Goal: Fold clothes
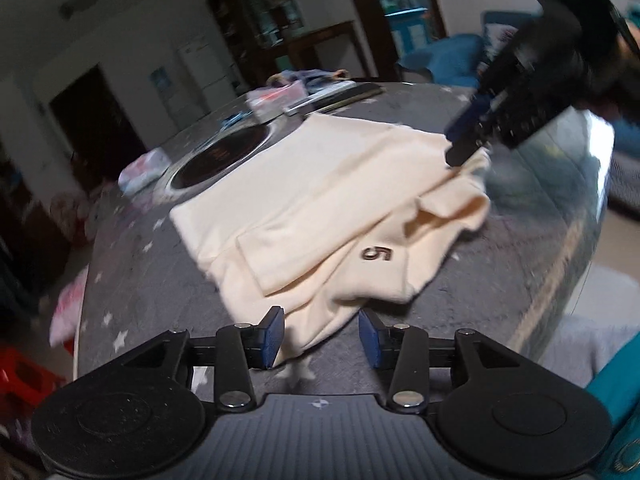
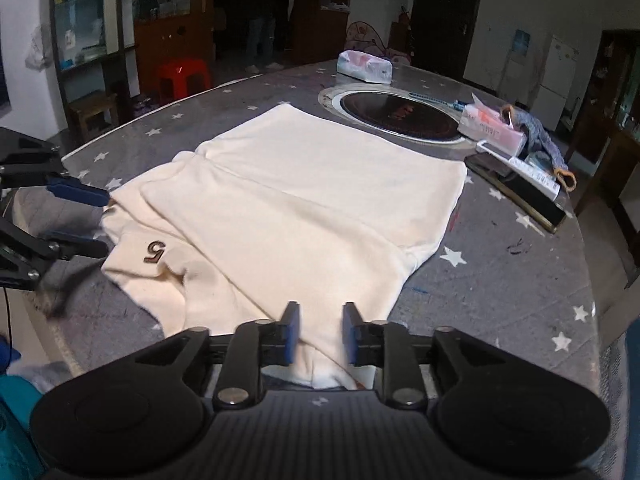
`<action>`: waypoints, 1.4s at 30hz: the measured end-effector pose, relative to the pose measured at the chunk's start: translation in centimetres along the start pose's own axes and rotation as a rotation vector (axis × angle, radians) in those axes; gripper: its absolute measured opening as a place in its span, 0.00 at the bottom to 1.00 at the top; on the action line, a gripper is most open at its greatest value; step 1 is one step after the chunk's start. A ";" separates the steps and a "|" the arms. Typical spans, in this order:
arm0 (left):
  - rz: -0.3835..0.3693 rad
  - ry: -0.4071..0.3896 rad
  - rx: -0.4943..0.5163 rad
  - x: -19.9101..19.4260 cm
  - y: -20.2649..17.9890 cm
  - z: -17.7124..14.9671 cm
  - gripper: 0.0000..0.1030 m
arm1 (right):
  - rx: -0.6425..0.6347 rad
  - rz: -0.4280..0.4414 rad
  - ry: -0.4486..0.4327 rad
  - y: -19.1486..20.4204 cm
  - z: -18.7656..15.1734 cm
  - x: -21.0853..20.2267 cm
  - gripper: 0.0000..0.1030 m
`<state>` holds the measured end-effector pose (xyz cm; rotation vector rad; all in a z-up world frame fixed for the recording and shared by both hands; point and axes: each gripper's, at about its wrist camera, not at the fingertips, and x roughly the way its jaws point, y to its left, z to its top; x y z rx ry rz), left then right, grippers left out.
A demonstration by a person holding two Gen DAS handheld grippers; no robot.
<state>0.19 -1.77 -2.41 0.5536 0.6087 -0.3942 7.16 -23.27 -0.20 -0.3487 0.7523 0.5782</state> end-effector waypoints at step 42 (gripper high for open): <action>-0.028 -0.051 -0.018 2.0 2.7 -1.0 0.16 | 0.004 0.166 -0.111 1.0 2.5 1.2 0.06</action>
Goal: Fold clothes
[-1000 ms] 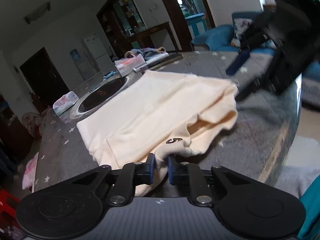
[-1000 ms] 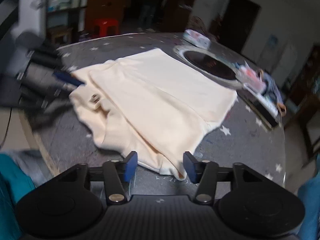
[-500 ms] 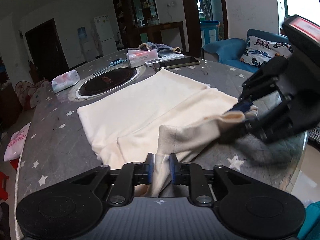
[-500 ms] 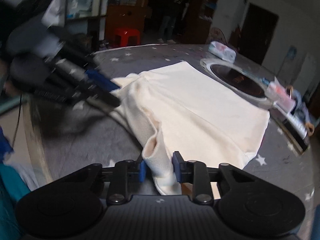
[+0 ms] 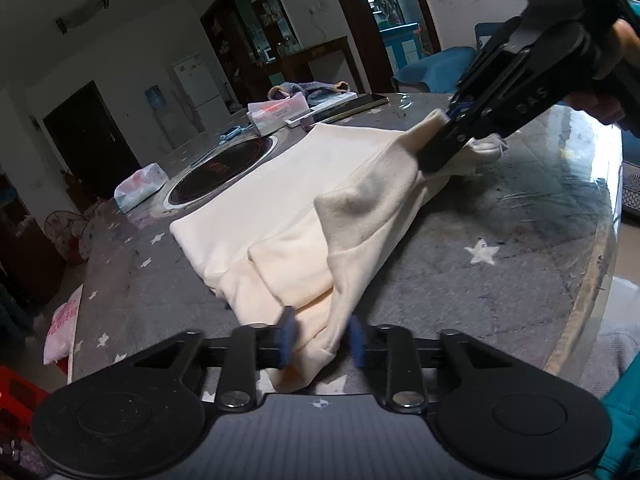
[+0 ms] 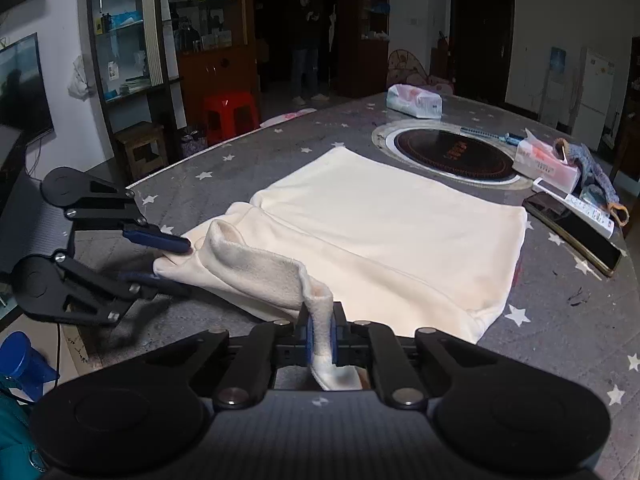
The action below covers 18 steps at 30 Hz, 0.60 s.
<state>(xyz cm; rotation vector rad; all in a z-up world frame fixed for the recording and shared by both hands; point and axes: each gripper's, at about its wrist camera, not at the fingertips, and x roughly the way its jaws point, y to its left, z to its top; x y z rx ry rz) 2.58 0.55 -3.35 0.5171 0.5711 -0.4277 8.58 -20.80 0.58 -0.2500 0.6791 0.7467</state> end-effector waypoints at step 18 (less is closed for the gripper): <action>-0.090 -0.060 -0.139 -9.9 -0.3 -0.8 0.09 | -0.045 0.096 -0.053 5.3 -1.0 -8.9 0.05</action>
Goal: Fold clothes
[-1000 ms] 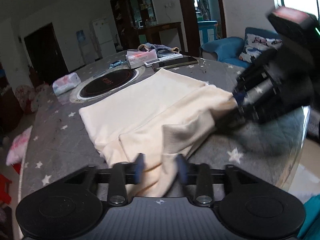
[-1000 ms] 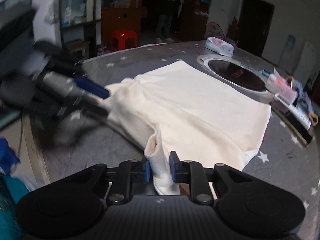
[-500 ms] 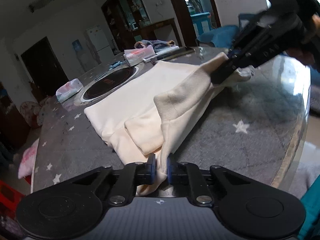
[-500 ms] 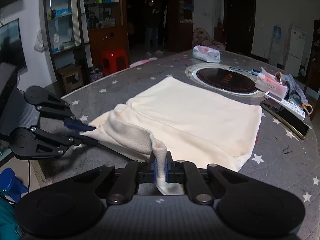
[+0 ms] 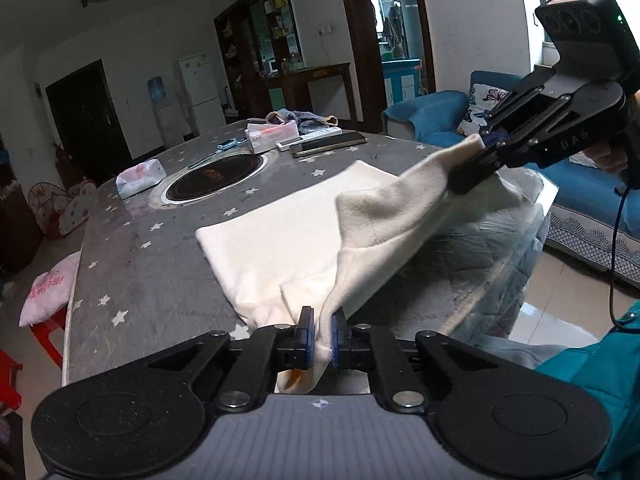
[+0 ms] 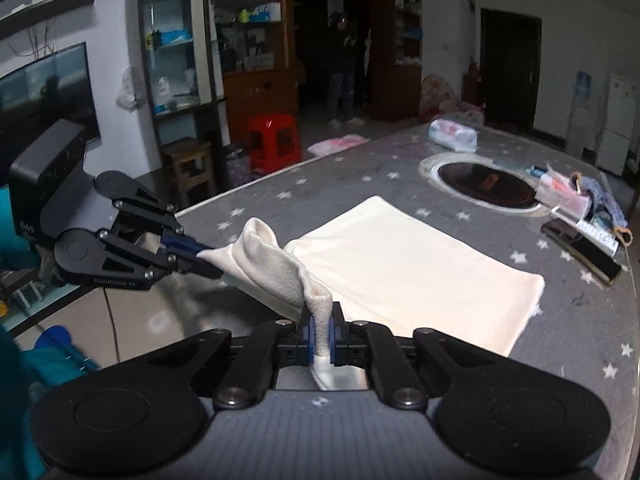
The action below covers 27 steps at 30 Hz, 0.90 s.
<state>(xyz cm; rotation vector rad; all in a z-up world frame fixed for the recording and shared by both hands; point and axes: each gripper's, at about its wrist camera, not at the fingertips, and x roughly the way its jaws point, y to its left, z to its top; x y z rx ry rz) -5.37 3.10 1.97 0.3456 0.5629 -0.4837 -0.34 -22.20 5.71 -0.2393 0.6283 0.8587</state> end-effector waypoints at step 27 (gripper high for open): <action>0.148 0.138 -0.167 20.9 10.1 8.1 0.19 | 0.280 -0.330 0.086 -16.4 4.5 15.6 0.11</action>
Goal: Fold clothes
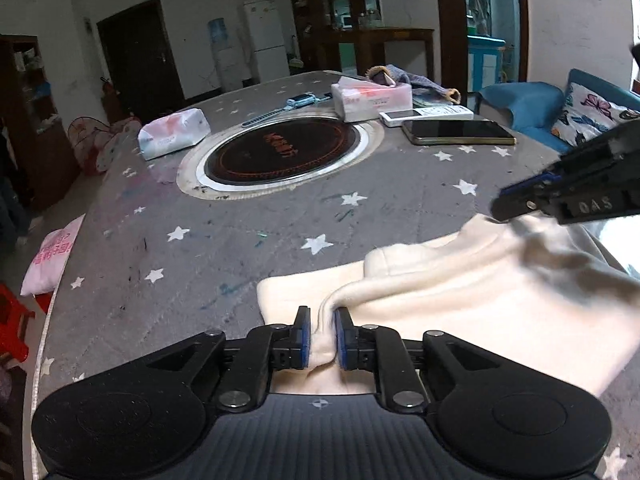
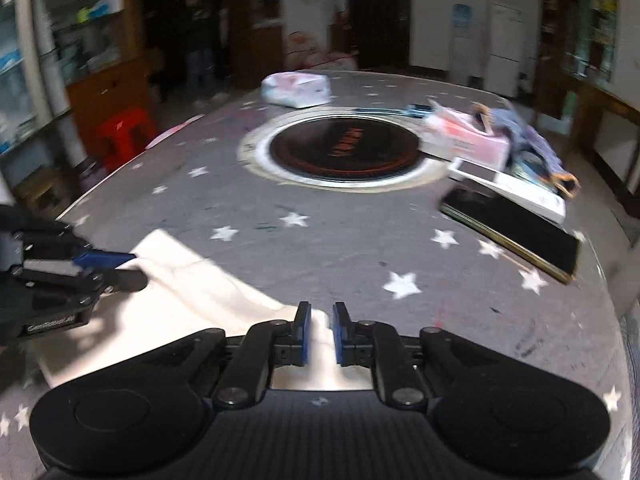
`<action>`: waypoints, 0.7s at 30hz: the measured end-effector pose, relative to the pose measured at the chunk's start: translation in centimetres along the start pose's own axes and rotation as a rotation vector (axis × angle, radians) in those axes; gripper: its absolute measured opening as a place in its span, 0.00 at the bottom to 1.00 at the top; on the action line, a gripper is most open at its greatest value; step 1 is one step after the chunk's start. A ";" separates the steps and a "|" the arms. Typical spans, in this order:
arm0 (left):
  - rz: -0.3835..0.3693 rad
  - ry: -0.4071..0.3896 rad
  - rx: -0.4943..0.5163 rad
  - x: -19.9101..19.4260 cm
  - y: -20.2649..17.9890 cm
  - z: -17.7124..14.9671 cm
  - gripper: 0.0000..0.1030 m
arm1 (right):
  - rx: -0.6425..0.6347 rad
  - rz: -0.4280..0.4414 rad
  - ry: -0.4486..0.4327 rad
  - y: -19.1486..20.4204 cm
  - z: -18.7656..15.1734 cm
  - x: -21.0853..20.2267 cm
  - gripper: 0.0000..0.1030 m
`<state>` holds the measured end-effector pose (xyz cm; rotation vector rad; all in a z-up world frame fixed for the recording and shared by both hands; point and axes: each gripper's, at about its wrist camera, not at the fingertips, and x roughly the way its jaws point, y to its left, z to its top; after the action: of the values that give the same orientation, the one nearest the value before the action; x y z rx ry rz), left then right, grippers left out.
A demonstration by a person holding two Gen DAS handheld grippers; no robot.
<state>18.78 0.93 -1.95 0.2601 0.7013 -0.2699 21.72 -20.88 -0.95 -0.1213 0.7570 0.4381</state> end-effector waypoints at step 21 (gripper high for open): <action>-0.008 -0.025 0.058 0.0 -0.2 0.8 0.18 | 0.076 0.106 0.062 -0.9 0.2 1.2 0.22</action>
<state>19.25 0.47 -1.38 0.3083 0.6702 -0.3009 23.00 -21.21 -1.70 -0.0240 0.8429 0.5072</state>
